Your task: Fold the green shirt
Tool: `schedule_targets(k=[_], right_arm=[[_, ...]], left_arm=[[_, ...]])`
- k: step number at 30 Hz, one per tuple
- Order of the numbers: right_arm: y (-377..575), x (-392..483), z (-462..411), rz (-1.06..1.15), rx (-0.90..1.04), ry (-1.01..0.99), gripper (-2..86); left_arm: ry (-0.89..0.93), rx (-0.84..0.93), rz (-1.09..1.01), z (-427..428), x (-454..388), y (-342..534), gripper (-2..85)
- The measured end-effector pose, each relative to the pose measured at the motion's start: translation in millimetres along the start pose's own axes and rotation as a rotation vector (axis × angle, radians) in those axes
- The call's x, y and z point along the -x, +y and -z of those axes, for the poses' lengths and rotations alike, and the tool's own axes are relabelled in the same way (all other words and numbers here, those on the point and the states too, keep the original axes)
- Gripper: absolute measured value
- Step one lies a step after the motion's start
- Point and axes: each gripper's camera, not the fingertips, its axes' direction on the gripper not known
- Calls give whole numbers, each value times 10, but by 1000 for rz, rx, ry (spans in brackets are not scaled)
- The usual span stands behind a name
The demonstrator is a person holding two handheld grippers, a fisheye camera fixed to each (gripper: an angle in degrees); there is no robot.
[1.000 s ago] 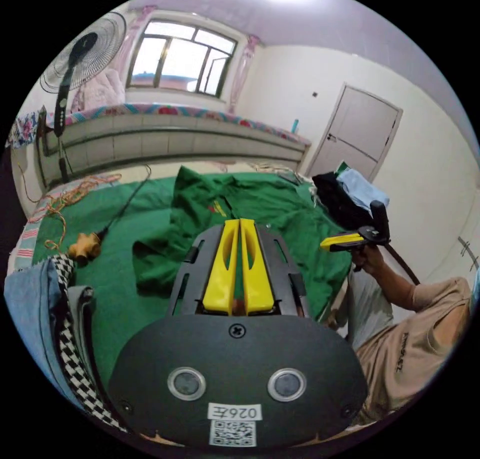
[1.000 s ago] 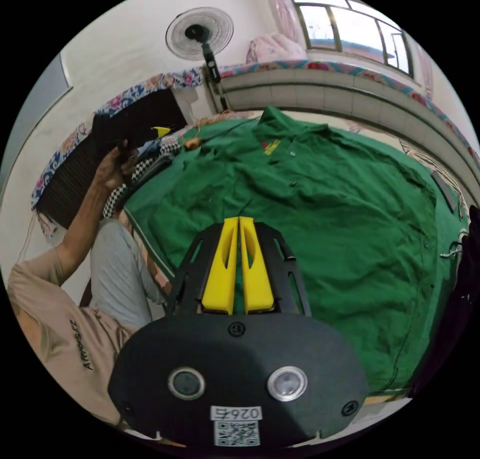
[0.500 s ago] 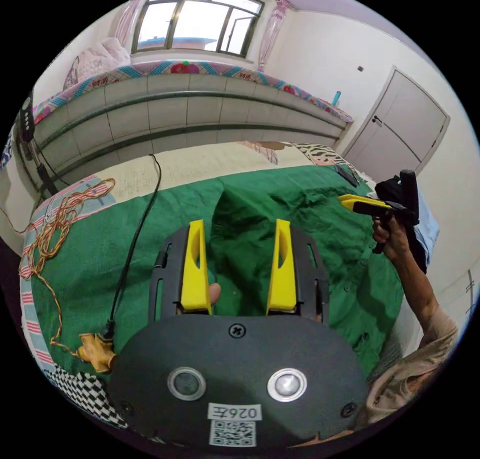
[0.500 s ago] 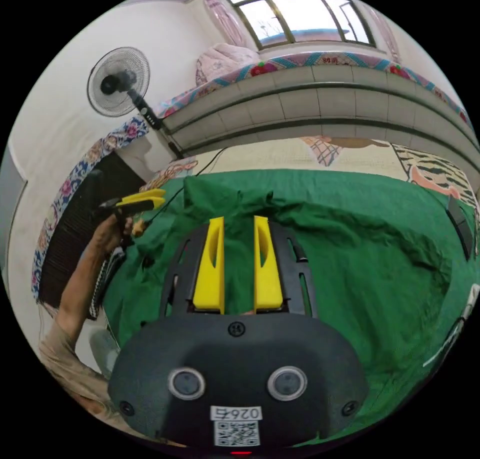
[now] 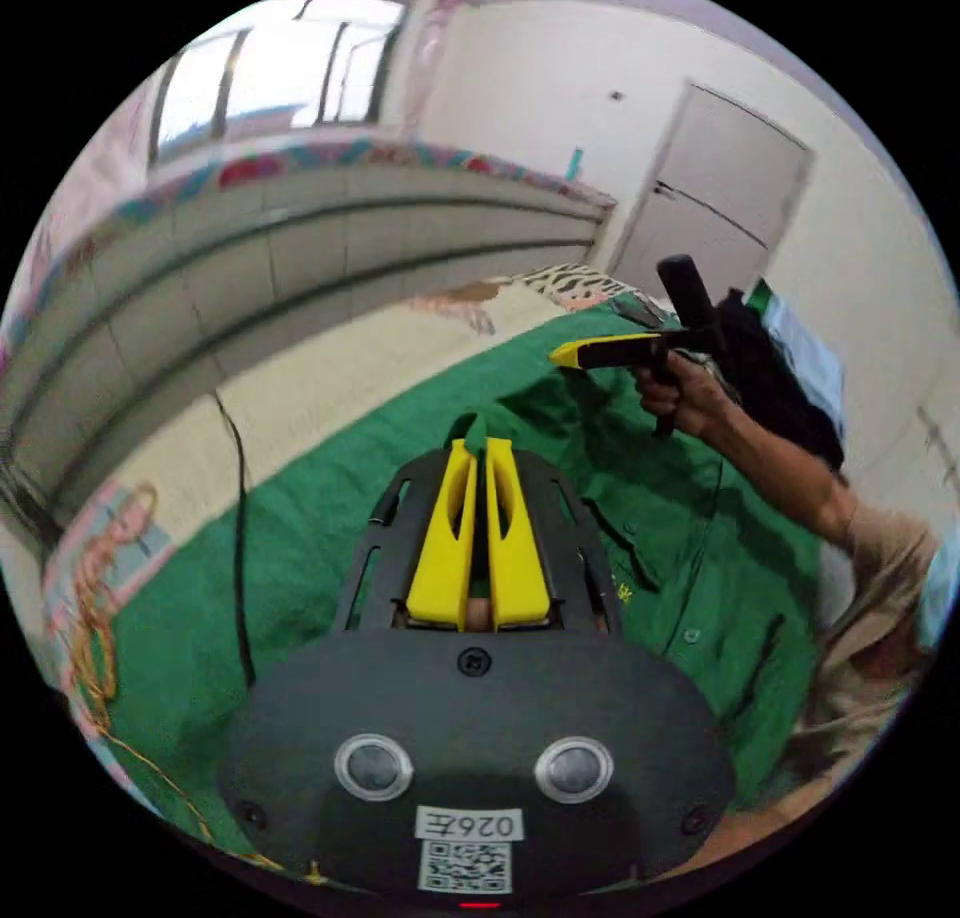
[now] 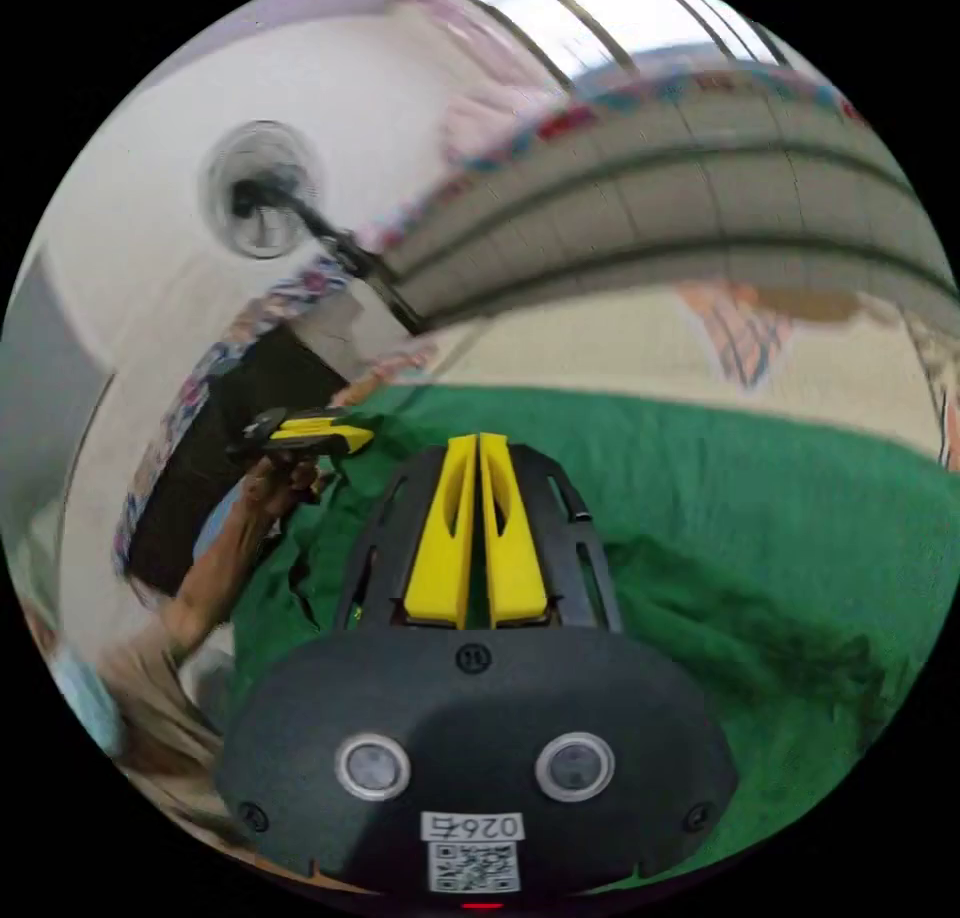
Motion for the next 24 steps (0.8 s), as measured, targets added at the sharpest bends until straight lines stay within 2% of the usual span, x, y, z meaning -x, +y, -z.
schedule_targets(k=[1, 2, 4, 6, 8, 11, 13, 15, 17, 19, 20, 21, 22, 23, 24], right_arm=[[105, 200, 267, 175, -122, -27, -4], [245, 390, 490, 323, -177, -18, -4], [467, 595, 730, 502, -149, 14, 4], [602, 597, 904, 521, -85, 21, 16], [613, 427, 1050, 426, -54, -23, 23], [379, 141, 1070, 201, -71, -7, 44], [171, -12, 992, 79, -81, -19, 64], [-68, -164, 826, -36, -37, -59, 83], [-356, -320, 566, -147, -2, -138, 102], [-534, -410, 375, -227, 35, -84, 112], [-633, -457, 232, -262, 94, -15, 116], [-667, -488, 153, -292, 128, 13, 117], [-700, -543, 27, -349, 174, 30, 80], [-719, -530, 68, -358, 143, 49, 6], [-733, -500, 87, -321, 138, 7, 3]], left_arm=[[-102, -94, -212, 251, -422, 103, -2], [-158, -118, -326, 353, -651, 190, -1], [-477, -45, -639, 504, -1384, 632, 0], [-609, 49, -745, 484, -1620, 930, -2], [-567, 120, -722, 510, -1645, 1092, -1], [-442, 11, -497, 772, -1349, 1107, 13], [-328, -105, -249, 915, -809, 930, 73], [-231, -118, -62, 877, -307, 713, 112], [-71, -101, 134, 732, 227, 504, 173], [210, -51, 374, 367, 856, 340, 200], [300, -36, 416, 248, 978, 320, 198], [475, 9, 487, -19, 1175, 297, 142], [624, 100, 553, -301, 1307, 285, 35], [670, 147, 570, -416, 1342, 274, 28], [681, 134, 530, -498, 1329, 233, 13]])
